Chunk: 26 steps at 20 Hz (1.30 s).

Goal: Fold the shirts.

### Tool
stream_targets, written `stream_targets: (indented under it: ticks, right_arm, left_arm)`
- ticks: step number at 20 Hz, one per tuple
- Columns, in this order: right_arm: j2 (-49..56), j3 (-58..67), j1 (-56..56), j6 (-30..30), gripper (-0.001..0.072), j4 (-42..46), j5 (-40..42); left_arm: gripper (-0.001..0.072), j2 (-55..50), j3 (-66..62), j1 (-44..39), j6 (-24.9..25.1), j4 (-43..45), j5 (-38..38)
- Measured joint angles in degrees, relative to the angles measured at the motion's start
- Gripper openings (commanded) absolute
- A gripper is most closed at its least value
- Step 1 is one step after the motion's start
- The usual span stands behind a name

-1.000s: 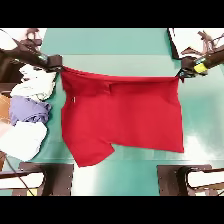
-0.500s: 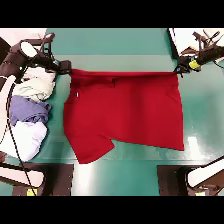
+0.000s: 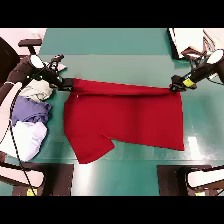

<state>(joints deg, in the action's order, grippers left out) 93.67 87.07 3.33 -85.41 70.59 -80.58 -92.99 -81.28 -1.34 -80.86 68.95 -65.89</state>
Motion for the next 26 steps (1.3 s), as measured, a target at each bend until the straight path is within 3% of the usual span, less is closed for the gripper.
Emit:
stream_targets:
  ticks: [7, 14, 19, 24, 25, 26]
  right_arm:
    - [-9.42, -7.37, -1.18, -0.17, 0.0413, -0.37, -1.64]
    - [-25.75, -18.73, -3.08, -0.22, 0.0414, -0.57, -0.24]
    - [-29.14, -20.81, -3.26, -0.22, 0.0413, -3.13, 0.96]
    - [-29.79, -21.22, -3.32, -0.22, 0.0413, -4.83, 1.84]
    - [-29.83, -21.24, -3.34, -0.22, 0.0413, -5.03, 1.86]
    - [-29.86, -21.27, -3.34, -0.22, 0.0413, -5.11, 1.92]
  left_arm:
    - [0.0498, 9.18, 5.09, 1.07, -2.25, 2.4, -4.37]
    - [0.0498, 31.08, 32.83, 1.31, -6.36, 3.72, -6.75]
    - [0.0498, 37.97, 48.24, 1.31, -8.07, -1.6, -4.59]
    - [0.0496, 39.39, 55.39, 1.36, -6.99, -9.27, -0.5]
    - [0.0486, 39.52, 56.06, 1.36, -6.38, -10.45, -0.04]
    - [0.0253, 39.65, 56.57, 1.38, -5.88, -11.3, 0.46]
